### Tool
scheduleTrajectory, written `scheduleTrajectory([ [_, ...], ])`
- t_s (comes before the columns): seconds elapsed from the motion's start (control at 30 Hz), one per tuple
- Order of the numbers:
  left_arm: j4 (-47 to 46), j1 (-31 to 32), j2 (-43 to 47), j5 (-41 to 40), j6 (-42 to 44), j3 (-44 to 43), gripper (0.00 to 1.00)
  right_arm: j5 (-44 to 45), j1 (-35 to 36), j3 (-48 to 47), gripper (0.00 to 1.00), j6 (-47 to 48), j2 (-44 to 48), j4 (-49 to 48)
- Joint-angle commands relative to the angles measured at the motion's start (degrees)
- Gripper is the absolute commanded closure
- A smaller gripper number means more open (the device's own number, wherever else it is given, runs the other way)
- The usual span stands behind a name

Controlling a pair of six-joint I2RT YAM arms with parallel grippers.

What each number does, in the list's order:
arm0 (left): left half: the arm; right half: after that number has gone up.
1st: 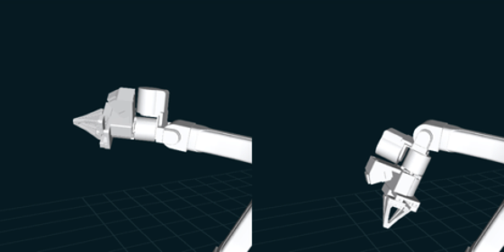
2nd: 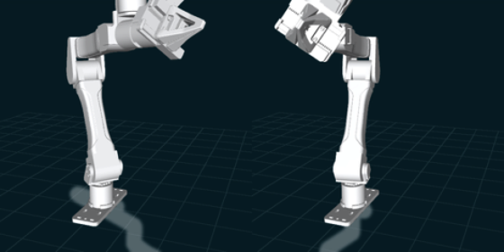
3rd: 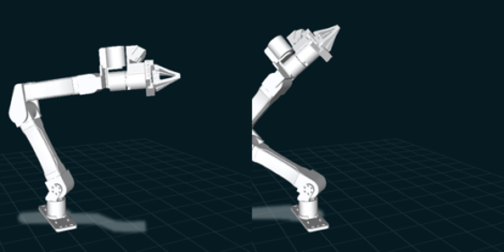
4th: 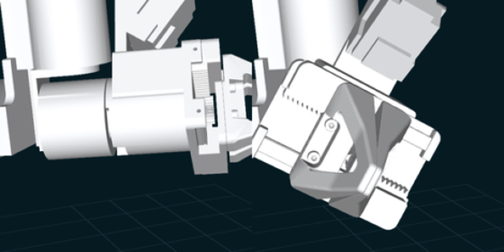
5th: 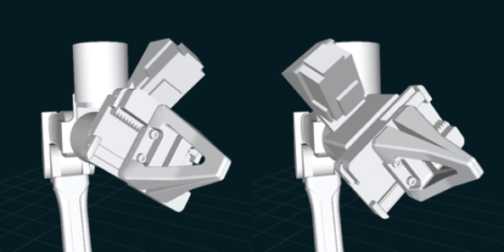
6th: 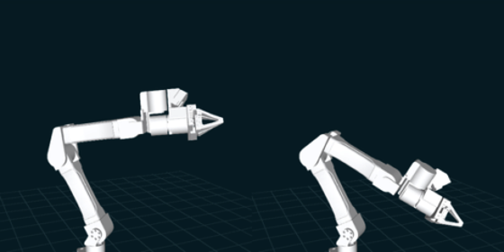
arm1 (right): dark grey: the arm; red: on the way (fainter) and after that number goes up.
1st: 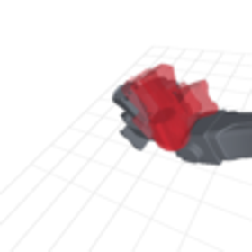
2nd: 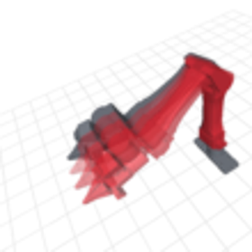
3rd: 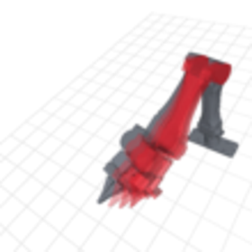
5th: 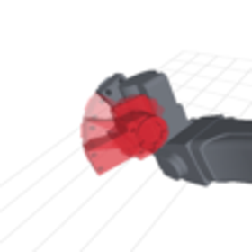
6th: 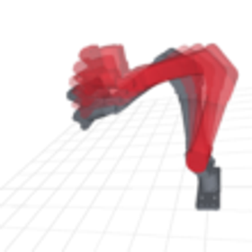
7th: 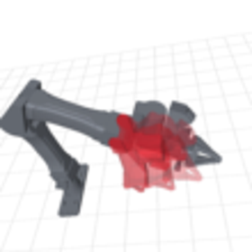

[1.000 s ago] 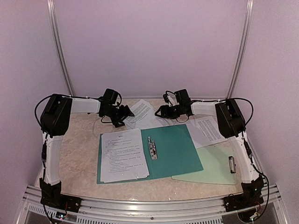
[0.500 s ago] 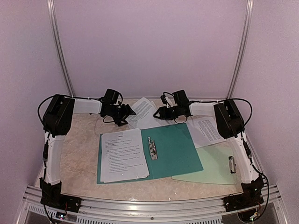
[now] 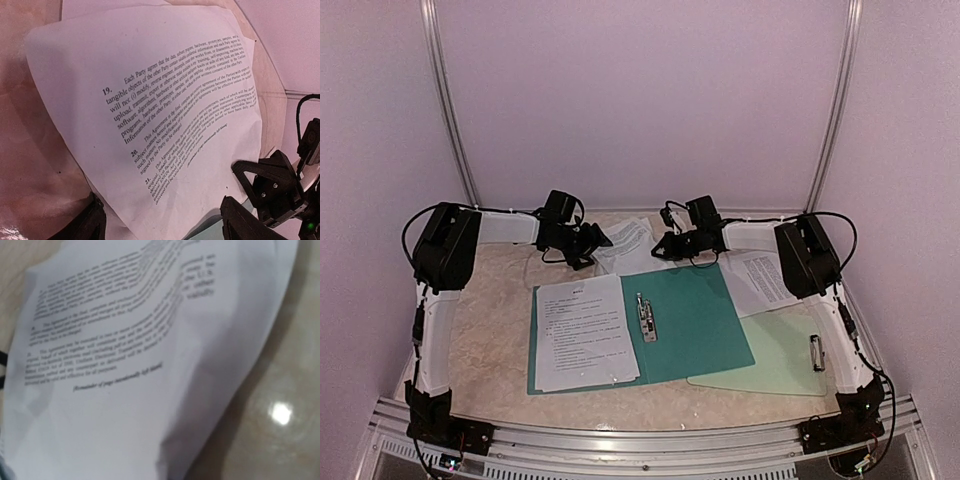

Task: Put the files into the folder
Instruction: Pick up the file from the center of the board.

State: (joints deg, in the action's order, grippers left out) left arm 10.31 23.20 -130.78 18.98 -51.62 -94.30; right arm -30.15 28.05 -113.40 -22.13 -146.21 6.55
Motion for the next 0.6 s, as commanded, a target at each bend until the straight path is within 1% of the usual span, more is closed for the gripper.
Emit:
scheduleTrajectory([
  [0.0,4.62,0.20,-1.55,-2.21,2.25,1.64,0.23,0.48,-0.09,2.15,1.00,-0.76,2.18,-1.19],
  [0.1,4.61,-0.30,0.53,-3.01,3.49,2.49,0.23,0.52,-1.08,3.69,1.00,-1.14,5.08,-2.52],
  [0.27,4.98,-0.74,3.98,-5.01,5.81,3.63,0.19,0.60,-2.56,7.73,1.00,-2.15,11.11,-5.59],
  [0.57,4.56,-1.53,7.48,-6.79,7.91,5.07,0.19,2.77,-4.03,12.67,1.00,-2.49,18.77,-9.40],
])
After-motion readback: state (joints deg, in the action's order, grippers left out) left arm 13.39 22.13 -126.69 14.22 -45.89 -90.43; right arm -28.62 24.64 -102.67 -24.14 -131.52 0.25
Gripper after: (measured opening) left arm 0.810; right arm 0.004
